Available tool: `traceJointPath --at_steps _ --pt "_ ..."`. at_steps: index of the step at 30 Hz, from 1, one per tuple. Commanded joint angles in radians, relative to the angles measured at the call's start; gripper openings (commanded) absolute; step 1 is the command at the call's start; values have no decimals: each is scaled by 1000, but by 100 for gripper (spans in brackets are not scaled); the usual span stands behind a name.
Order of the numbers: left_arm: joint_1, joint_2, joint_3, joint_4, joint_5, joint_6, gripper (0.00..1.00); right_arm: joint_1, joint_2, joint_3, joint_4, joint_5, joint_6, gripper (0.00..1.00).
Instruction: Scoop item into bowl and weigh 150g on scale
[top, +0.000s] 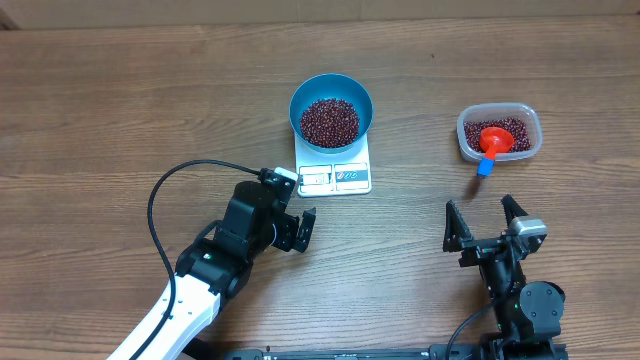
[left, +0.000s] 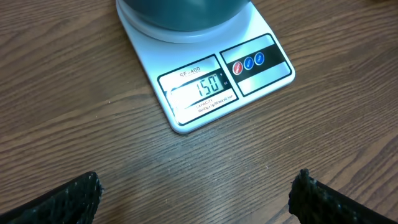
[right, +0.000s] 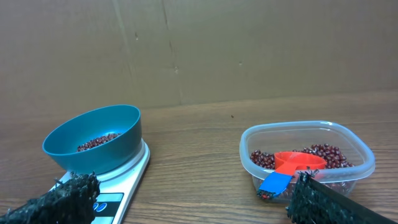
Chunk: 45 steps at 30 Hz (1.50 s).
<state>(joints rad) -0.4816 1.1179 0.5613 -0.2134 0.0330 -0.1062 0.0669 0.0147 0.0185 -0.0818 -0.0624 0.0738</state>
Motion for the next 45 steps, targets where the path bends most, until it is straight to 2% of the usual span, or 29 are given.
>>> traceJointPath --at_steps 1,21,30,37,45 --pt "4 6 -4 1 -7 -14 100 6 -12 -11 3 10 0 100" --pt "4 6 -4 -2 -26 -13 100 6 -12 -11 3 10 0 100" --pt "5 2 -4 -61 -26 -14 100 6 -12 -11 3 10 0 100" --pt "23 -86 -4 -76 -42 -10 100 6 -12 -11 3 10 0 100" --pt "168 -255 -11 -70 19 -64 100 6 -12 -11 3 10 0 100"
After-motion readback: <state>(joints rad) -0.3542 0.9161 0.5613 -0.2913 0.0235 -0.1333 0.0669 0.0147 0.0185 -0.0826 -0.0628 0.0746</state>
